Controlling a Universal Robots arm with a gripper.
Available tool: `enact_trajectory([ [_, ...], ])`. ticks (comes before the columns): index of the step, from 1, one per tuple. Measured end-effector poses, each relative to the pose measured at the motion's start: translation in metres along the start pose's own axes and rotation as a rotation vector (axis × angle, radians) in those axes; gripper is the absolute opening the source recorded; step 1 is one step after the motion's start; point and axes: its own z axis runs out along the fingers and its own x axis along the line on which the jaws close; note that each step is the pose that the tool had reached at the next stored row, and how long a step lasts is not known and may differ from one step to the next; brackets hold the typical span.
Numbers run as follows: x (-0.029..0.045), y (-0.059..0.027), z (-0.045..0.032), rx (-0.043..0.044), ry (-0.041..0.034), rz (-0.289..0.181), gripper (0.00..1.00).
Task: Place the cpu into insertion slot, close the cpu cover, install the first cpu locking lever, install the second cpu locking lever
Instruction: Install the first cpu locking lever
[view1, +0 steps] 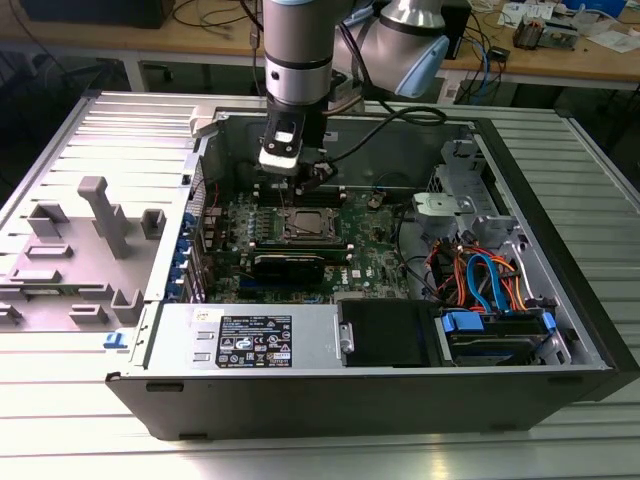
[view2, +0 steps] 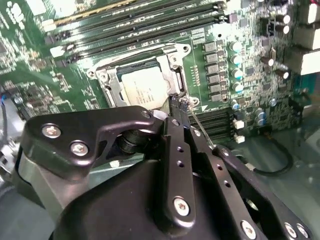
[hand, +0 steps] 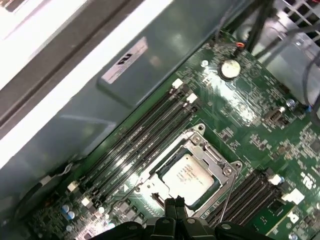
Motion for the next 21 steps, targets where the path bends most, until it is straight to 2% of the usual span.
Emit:
enact_trajectory([
  [4, 0.0001, -0.0002, 0.0008, 0.0005, 0.0009, -0.088, 0.11],
  [7, 0.0034, -0.0031, 0.0009, 0.0002, 0.001, -0.098, 0.11],
  [14, 0.0209, -0.0188, 0.0008, -0.0036, 0.0024, -0.099, 0.11],
  [21, 0.0218, -0.0197, 0.0007, -0.0027, 0.0042, -0.236, 0.11],
])
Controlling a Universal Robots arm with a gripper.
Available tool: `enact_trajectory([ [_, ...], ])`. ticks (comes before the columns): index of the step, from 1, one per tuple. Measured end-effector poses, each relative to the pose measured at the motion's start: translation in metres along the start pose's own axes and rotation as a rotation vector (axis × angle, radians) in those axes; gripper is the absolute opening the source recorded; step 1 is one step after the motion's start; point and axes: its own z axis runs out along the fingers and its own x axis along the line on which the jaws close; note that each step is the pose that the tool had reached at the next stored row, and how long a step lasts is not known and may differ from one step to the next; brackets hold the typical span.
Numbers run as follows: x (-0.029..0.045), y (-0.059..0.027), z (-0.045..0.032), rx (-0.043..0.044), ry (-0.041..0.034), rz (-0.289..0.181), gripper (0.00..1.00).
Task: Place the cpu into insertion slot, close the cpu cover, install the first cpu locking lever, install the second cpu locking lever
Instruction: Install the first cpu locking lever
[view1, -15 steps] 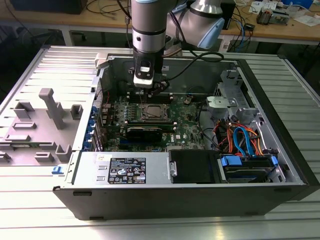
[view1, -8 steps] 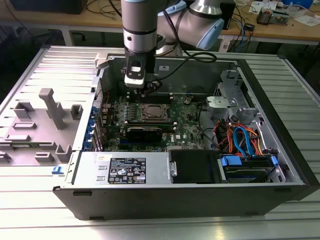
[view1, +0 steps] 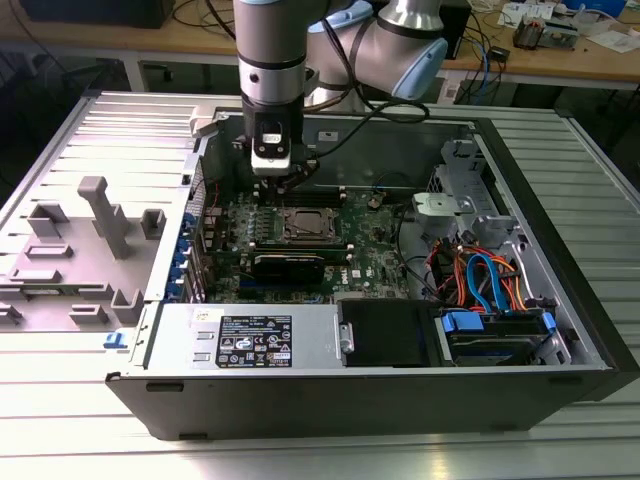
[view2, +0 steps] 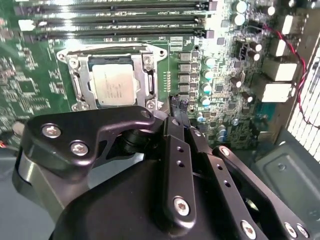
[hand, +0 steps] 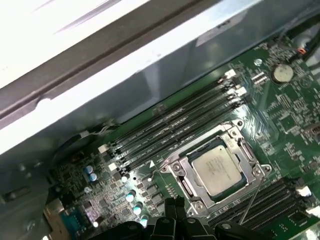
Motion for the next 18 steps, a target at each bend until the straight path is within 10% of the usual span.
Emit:
enact_trajectory([
  [6, 0.0014, 0.0005, -0.0116, 0.0002, 0.0008, -0.047, 0.11],
  [18, 0.002, 0.0004, -0.0104, -0.0006, 0.0044, -0.228, 0.11],
])
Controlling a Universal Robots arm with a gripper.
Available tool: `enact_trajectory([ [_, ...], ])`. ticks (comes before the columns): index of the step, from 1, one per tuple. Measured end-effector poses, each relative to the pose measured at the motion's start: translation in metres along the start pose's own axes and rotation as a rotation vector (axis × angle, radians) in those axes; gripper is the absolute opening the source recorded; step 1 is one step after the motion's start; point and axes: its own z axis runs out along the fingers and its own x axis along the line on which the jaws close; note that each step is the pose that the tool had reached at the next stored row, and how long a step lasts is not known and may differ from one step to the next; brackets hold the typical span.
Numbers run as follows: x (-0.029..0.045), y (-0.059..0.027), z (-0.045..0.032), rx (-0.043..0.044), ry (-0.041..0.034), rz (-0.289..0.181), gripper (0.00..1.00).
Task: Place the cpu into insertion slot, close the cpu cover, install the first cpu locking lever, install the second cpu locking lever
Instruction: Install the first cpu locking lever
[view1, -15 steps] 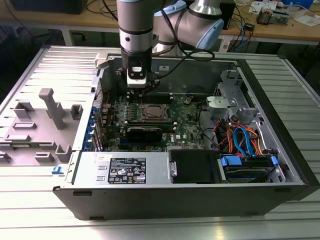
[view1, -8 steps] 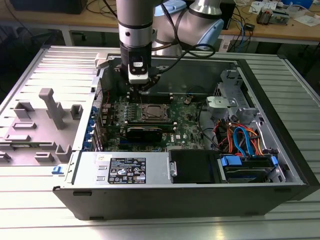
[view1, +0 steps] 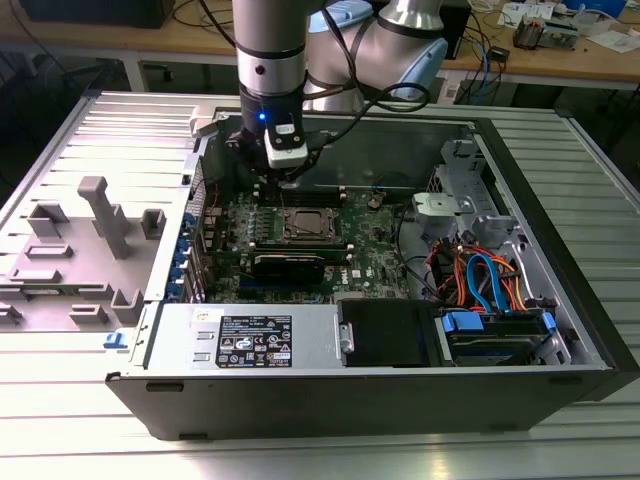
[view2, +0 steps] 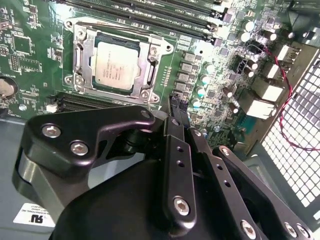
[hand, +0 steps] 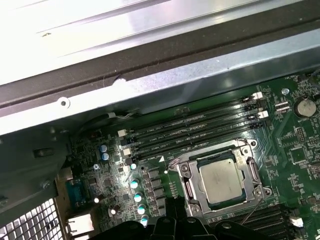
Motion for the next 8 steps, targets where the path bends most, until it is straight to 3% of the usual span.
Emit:
enact_trajectory([
  [8, 0.0009, -0.0002, 0.0, -0.0001, 0.0, 0.0, 0.11],
])
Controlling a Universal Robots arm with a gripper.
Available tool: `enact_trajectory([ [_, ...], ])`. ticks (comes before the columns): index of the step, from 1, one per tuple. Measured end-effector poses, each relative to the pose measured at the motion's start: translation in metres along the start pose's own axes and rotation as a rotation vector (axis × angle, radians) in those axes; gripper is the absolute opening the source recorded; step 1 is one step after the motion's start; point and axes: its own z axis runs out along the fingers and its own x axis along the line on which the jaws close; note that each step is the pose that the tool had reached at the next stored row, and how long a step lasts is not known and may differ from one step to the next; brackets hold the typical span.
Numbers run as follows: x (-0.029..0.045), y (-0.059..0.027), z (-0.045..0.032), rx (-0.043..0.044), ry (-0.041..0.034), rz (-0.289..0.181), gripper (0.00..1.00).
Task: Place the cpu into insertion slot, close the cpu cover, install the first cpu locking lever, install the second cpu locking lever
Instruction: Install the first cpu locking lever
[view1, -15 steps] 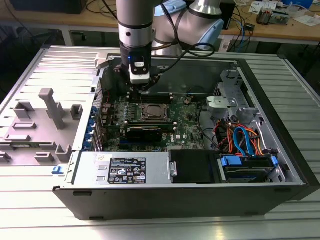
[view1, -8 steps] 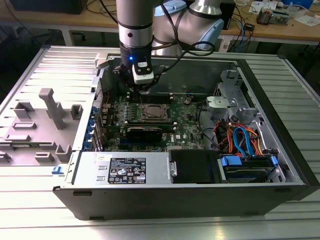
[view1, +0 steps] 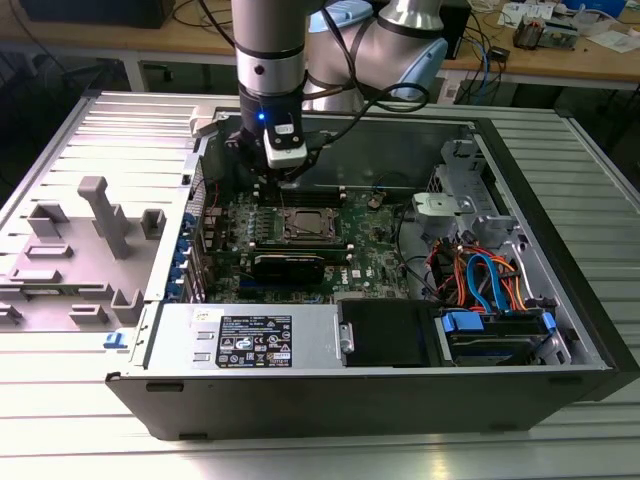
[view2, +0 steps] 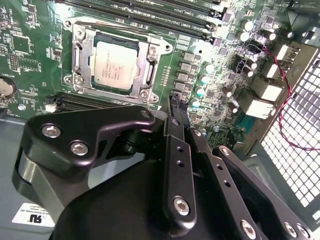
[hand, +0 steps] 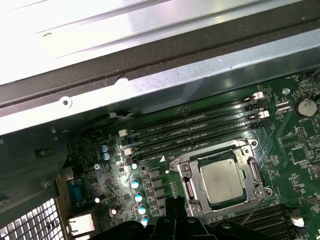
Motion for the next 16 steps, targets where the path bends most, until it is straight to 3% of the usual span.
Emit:
enact_trajectory([
  [5, 0.0003, -0.0001, 0.0, 0.0001, 0.0, -0.002, 0.11],
  [13, 0.0005, -0.0002, 0.0024, 0.001, 0.0024, -0.143, 0.11],
  [16, 0.0036, -0.0011, 0.0019, 0.0014, 0.0029, -0.172, 0.11],
])
